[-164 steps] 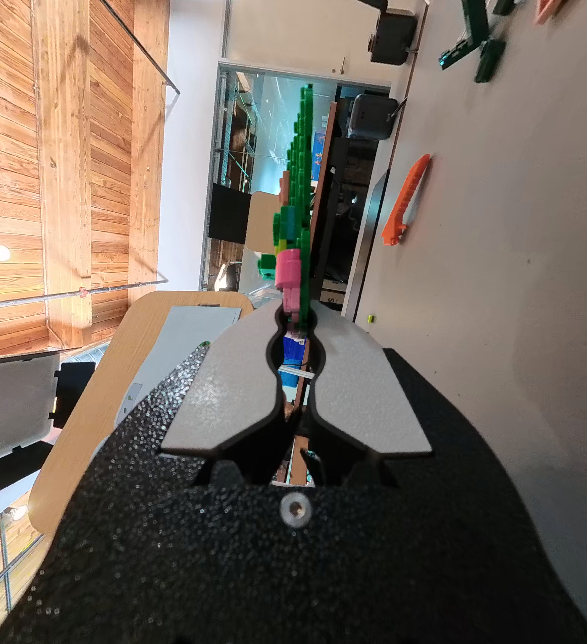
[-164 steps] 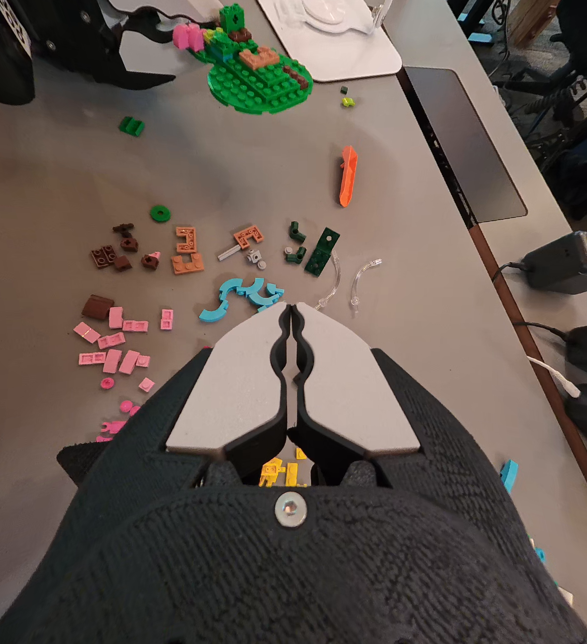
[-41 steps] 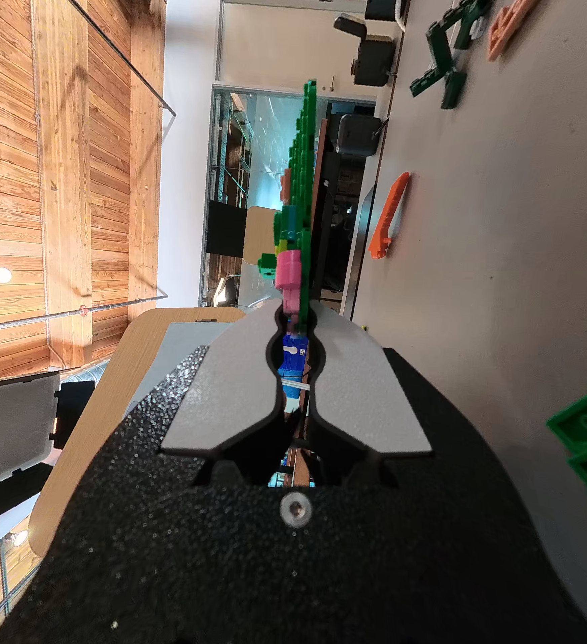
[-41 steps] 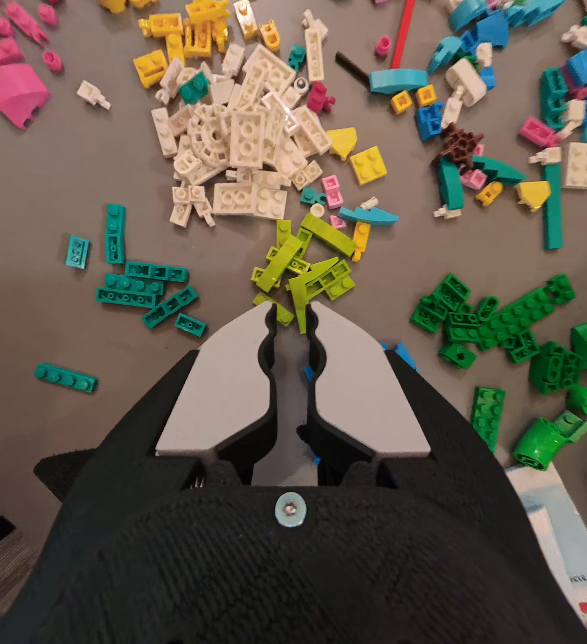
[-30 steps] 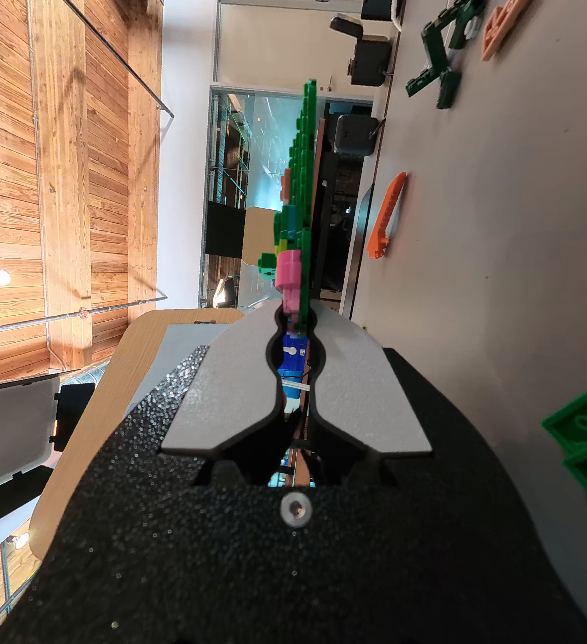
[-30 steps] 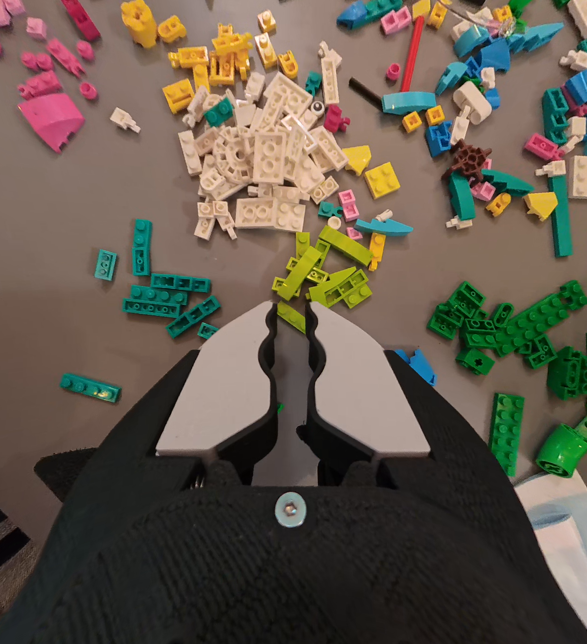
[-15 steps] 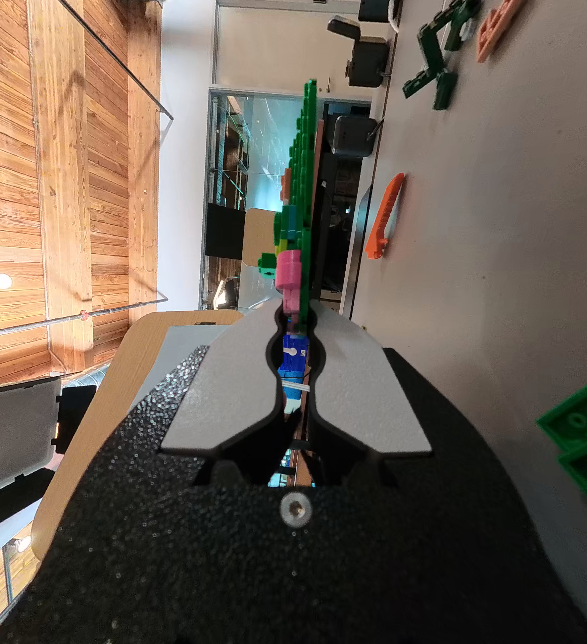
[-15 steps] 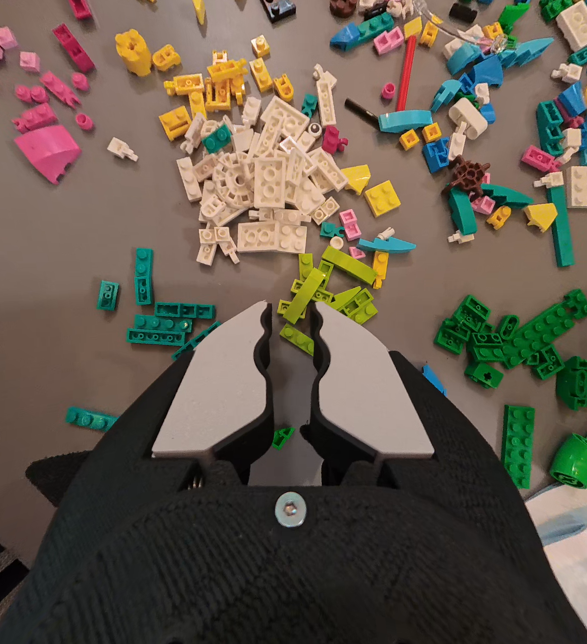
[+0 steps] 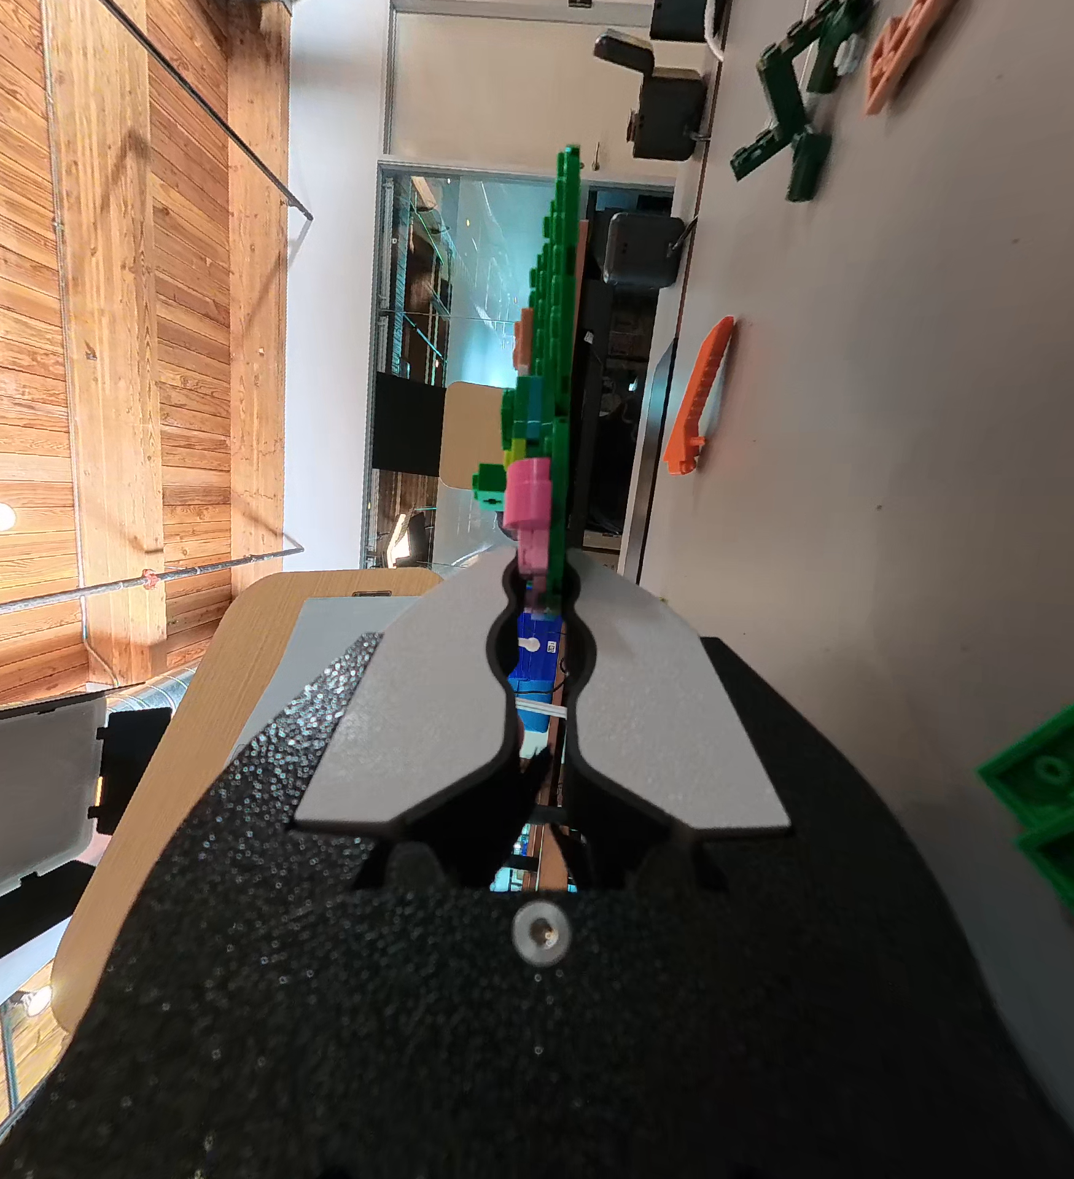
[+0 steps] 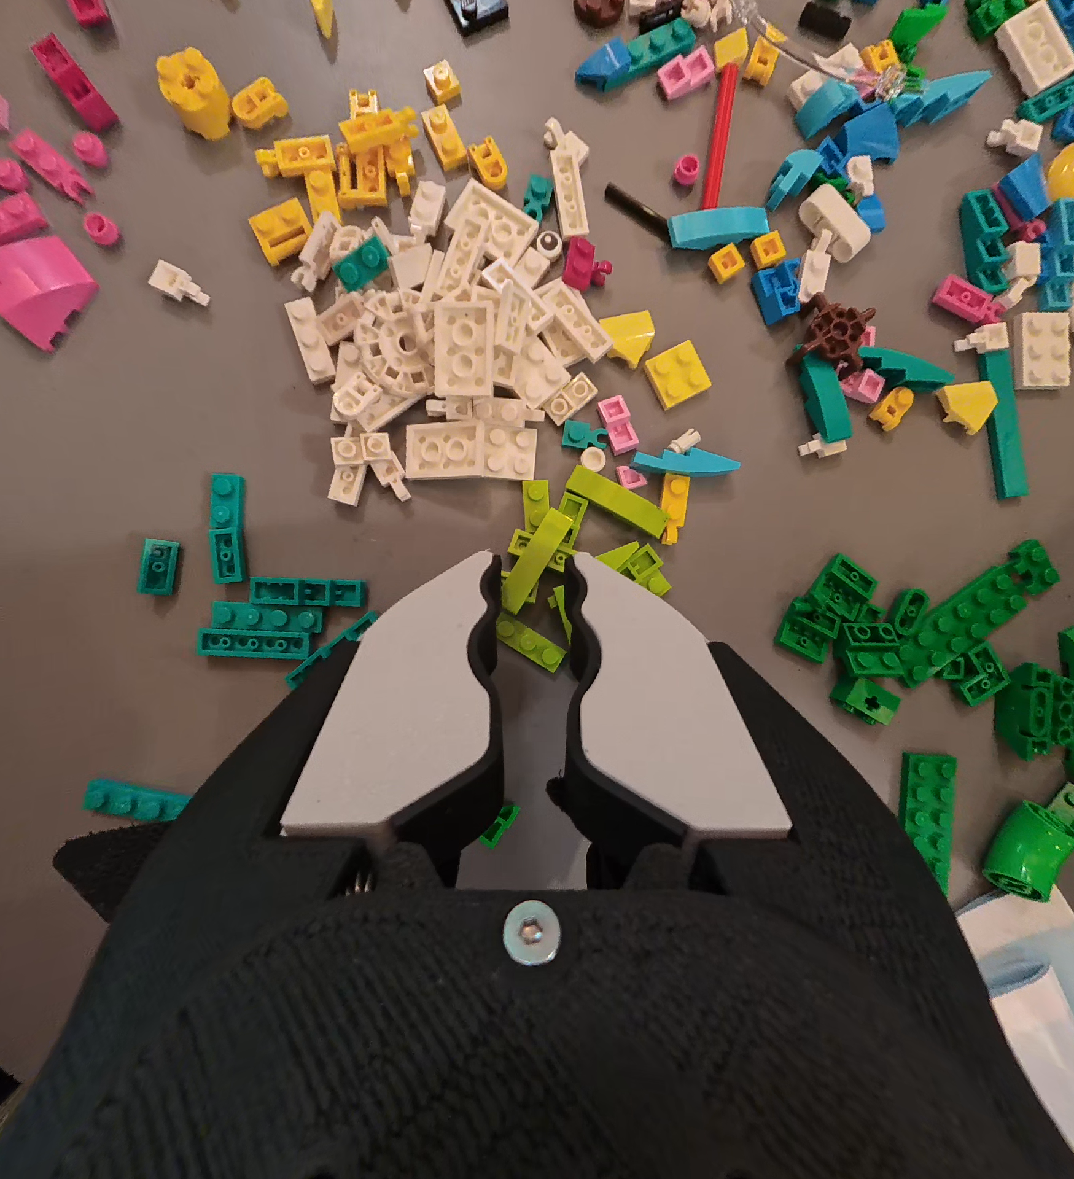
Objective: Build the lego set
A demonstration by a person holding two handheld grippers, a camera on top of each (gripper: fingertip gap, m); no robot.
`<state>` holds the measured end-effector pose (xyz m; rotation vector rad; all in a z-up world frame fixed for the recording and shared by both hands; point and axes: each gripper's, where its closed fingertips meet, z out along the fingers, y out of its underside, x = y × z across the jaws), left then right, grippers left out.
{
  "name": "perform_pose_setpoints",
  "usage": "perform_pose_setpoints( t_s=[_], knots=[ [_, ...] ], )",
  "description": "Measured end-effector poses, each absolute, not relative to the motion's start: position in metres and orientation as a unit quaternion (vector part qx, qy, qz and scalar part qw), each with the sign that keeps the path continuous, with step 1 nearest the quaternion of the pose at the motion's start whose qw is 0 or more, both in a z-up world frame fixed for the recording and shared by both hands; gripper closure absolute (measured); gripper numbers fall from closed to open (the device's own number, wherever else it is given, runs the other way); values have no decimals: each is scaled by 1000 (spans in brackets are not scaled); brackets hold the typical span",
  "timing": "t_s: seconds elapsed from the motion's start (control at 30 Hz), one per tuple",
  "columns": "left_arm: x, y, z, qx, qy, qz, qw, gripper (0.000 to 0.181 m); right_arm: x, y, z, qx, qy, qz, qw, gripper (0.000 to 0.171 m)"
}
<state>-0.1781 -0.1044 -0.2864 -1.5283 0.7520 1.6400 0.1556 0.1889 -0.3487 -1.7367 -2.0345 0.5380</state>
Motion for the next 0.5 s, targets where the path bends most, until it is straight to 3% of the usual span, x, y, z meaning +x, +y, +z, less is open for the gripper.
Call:
perform_pose_setpoints(
  t_s=[0.5],
  knots=[
    [-178, -104, -287, -599, 295, 642, 378, 173, 155, 191, -352, -623, -734, 183, 200, 155]
  ],
)
